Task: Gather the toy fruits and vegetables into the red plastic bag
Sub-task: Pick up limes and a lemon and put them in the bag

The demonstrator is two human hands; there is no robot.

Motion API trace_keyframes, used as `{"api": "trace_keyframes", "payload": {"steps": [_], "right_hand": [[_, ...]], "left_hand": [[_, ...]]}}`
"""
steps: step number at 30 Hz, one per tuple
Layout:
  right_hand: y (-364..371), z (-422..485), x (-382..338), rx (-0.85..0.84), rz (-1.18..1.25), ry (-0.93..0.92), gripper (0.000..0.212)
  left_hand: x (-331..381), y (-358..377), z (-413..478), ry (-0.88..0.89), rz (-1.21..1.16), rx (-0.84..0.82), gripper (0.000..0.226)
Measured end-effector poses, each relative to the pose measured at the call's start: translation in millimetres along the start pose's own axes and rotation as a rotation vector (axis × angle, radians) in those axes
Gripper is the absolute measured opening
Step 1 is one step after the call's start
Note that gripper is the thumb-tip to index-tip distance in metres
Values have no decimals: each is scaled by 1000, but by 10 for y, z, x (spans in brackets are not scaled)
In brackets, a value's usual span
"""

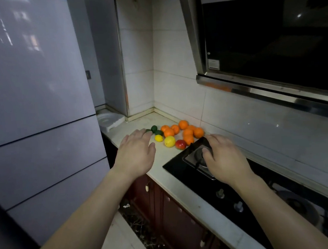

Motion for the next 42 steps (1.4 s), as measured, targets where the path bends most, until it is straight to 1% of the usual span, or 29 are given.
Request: {"api": "trace_keyframes", "payload": {"steps": [4,8,15,19,26,34,42], "right_hand": [[160,221,-194,18,0,-3,37],[392,479,-316,16,0,-22,41],[876,1158,-245,33,30,-13,57],[1147,1659,-187,54,91,-3,51],[1579,2408,-2,11,40,14,58],[1987,2892,126,-68,14,45,58],[2463,3343,-40,-107,-7,94,67]], "left_hand": [[-333,13,128,-16,-3,-13,50],[-585,58,318,-23,-17,-16,50],[-1022,265,889,-29,42,-41,50],[-1258,428,1330,-33,74,-72,51],[-1541,687,2091,-39,98,-98,50],[-1858,990,2650,-30,76,-124,51],[-2413,1296,3163,3,20,-133,49]]}}
Point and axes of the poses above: each hand's wrist, its own z-axis towards the middle knuckle, its own y-axis out of the palm, x = y × z, the point moved 8 cm from there along z, towards the middle knuckle, and after that the axes turned 2 degrees about y, right-handed, at the moved point
